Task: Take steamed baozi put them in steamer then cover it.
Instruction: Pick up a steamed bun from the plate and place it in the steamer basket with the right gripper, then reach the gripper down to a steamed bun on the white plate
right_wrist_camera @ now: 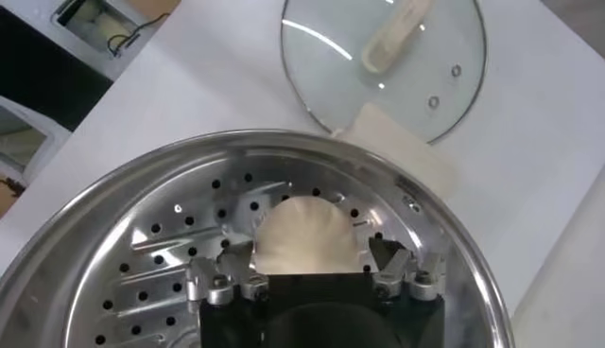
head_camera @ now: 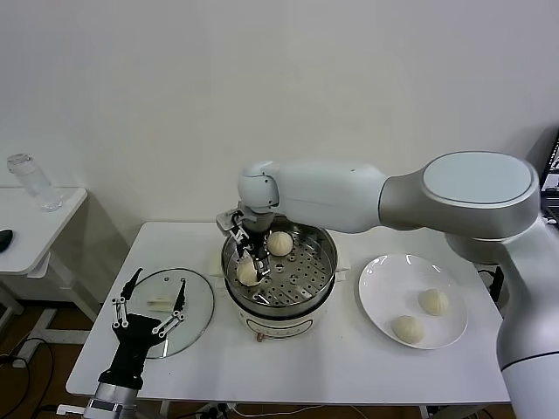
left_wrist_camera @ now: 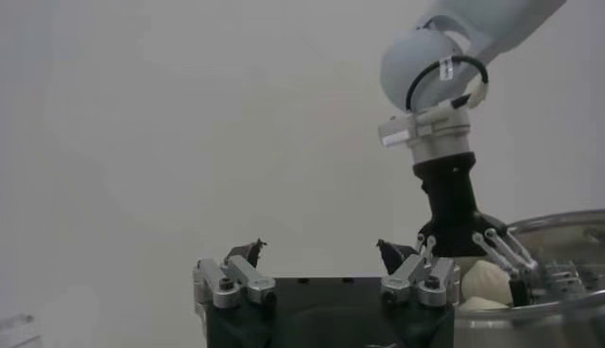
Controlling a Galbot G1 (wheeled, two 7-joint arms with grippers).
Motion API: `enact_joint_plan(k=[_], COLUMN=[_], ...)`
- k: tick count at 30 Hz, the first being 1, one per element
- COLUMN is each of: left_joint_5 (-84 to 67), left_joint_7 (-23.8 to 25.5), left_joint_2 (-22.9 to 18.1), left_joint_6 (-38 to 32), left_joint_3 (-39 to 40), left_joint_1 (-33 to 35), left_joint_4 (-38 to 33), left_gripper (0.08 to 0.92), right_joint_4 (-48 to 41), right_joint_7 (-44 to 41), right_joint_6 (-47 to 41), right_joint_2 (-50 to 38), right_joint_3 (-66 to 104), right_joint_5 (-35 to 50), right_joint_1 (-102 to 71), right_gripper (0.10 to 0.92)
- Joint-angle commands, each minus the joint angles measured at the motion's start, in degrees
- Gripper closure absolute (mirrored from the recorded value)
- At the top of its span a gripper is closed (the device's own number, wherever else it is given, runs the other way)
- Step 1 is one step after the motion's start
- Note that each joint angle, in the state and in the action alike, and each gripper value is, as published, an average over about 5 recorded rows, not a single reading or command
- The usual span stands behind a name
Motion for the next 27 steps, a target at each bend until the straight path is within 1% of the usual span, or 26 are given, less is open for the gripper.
enact_joint_plan(k=[1,6,10,13,18,22,27], left_joint_5=[0.0,0.0,0.1,0.2,0.4,0.4,0.5], left_joint_7=[0.0,-0.1,-0.1,-0.1,-0.1,-0.1,-0.1], left_joint_2=[0.0,0.0,0.2,0.2,0.0,-0.1,-0.1], left_joint_6=[0.0,0.0,0.2,0.2,0.2,0.3,0.3], left_joint_3=[0.2,0.4,0.3,0.4,0.7,0.6,0.3], left_joint_1=[0.0,0.2,0.3,0.3,0.3,0.4,0.5], left_joint_4=[0.0,-0.4,-0.7,-0.5,-0.2,-0.4,-0.2], left_gripper=[0.177,0.177,0.177,0.177,0.177,0.177,0.177], right_joint_4=[7.4,9.0,7.6,6.1,5.9,6.5,6.8], right_joint_7=[-5.7,-10.9,-16.0,-19.2,-21.3,-20.3,-18.4], right_joint_6=[2.7,6.0,8.4,10.3,13.1,14.5,15.3], right_joint_2=[-14.6,-27.6,-36.5,-41.4,-46.0,-47.9,-48.3], right_joint_3=[9.1,13.6,15.4,15.9,16.0,16.9,18.7], right_joint_5=[-5.3,-7.5,-11.3,-14.5,-19.2,-21.3,-22.0], right_joint_1=[3.1,4.2,2.8,0.1,-6.4,-12.4,-17.8], right_gripper=[0.203,0.203,0.203,0.203,0.203,0.203,0.203])
